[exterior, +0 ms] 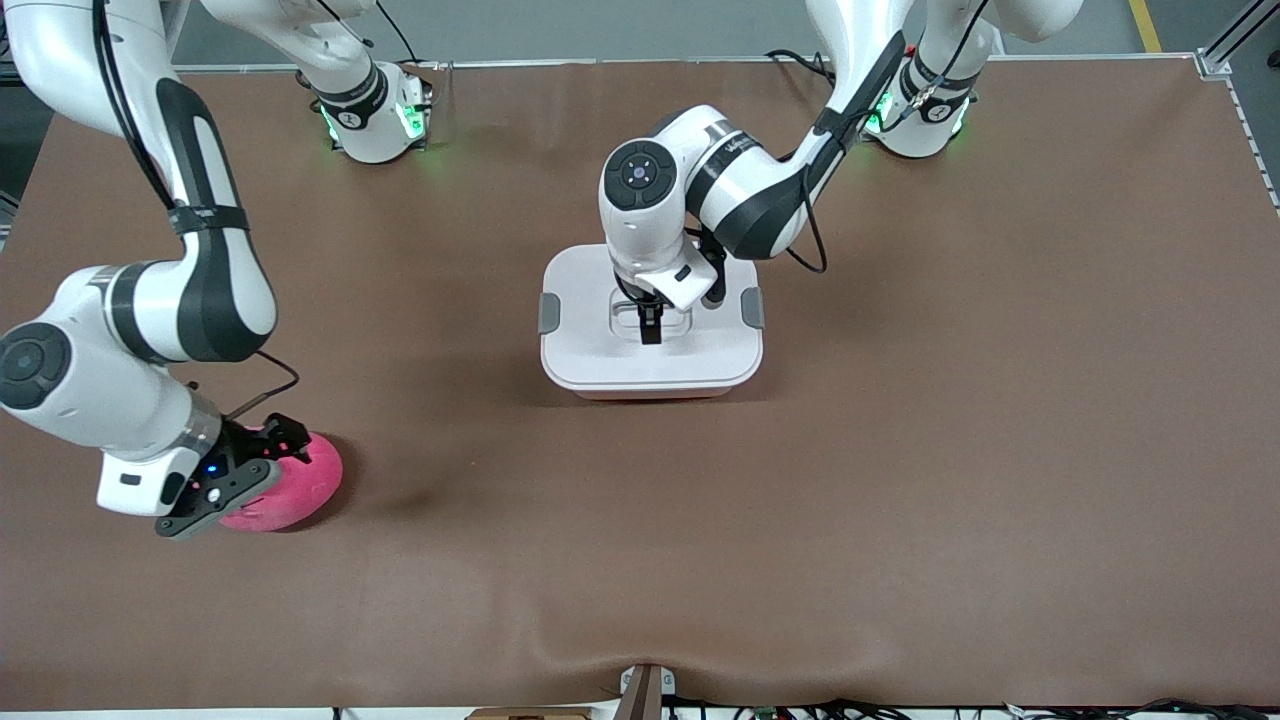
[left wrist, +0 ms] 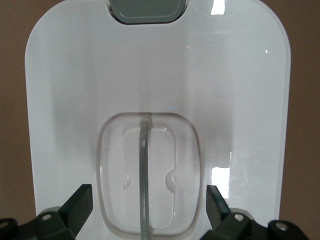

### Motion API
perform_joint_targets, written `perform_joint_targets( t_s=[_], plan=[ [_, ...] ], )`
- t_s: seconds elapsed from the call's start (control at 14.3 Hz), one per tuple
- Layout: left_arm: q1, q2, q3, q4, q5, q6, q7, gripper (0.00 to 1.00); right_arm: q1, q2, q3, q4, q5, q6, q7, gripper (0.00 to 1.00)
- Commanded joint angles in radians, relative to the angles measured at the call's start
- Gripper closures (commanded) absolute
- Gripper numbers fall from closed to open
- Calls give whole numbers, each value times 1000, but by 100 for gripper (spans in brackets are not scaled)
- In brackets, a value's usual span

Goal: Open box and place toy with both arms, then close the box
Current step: 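Grasp the lid handle with the left gripper while the right gripper grasps the toy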

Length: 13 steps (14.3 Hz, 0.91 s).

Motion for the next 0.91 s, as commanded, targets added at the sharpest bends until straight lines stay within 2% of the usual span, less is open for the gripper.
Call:
perform_joint_targets(
  t_s=[0.0, 0.21, 0.42, 0.7, 0.84],
  plan=[
    [-11, 8, 7, 4, 2, 8, -7, 11, -57, 27, 12, 12, -15, 5, -121, 0],
    [-11, 9, 7, 1, 2, 8, 0, 38, -82, 70, 13, 15, 2, 5, -127, 0],
    [-8, 3, 7, 1, 2, 6, -2, 62, -76, 73, 13, 12, 2, -5, -127, 0],
    [-8, 1, 7, 4, 0, 6, -11, 99, -71, 73, 15, 12, 1, -28, -145, 0],
    [-8, 0, 7, 4, 0, 5, -13, 100, -71, 73, 15, 12, 1, -33, -185, 0]
  ],
)
